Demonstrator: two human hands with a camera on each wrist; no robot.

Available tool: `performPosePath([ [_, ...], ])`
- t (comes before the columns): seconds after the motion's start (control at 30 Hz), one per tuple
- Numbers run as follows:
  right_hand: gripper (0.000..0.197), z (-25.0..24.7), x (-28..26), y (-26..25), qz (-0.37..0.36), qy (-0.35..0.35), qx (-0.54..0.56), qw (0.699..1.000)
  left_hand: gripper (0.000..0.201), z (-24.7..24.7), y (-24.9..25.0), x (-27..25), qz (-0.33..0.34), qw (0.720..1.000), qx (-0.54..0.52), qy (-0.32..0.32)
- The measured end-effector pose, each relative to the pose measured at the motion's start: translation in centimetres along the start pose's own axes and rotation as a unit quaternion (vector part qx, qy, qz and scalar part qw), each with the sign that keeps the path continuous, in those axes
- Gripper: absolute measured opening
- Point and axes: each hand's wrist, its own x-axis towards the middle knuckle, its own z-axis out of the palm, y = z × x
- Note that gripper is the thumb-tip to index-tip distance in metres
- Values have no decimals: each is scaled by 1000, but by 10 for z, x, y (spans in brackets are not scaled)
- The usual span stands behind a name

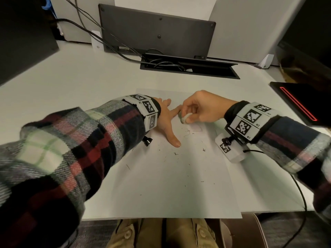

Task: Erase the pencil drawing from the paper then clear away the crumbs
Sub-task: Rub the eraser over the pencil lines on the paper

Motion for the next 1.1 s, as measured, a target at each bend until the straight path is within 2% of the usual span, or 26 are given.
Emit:
performPosePath([
  [0.13, 10, 6, -19, 0, -6, -67, 44, 997, 128, 1, 0, 1, -3, 1000, 2, 7],
  [0.3, 8, 2, -4, -1, -3, -3, -4, 1000, 127, 0, 1, -1, -3, 1000, 3, 3],
  [0.5, 10, 4, -24, 2, 9, -62, 34, 997, 127, 1, 2, -2, -3, 1000, 5, 9],
  [0.7, 10, 1, -12, -1, 17, 3, -15, 1000, 128, 1, 1, -2, -2, 1000, 8, 9],
  [0.83, 9, 5, -22, -4, 13, -54, 21, 998, 128, 1, 3, -2, -3, 1000, 14, 9],
  [1.0, 7, 2, -12, -3, 17, 1, -15, 1000, 129, 1, 1, 0, -1, 1000, 14, 9],
  [1.1, 8, 4, -16, -3, 14, -32, 10, 999, 128, 1, 1, 0, -2, 1000, 16, 8],
])
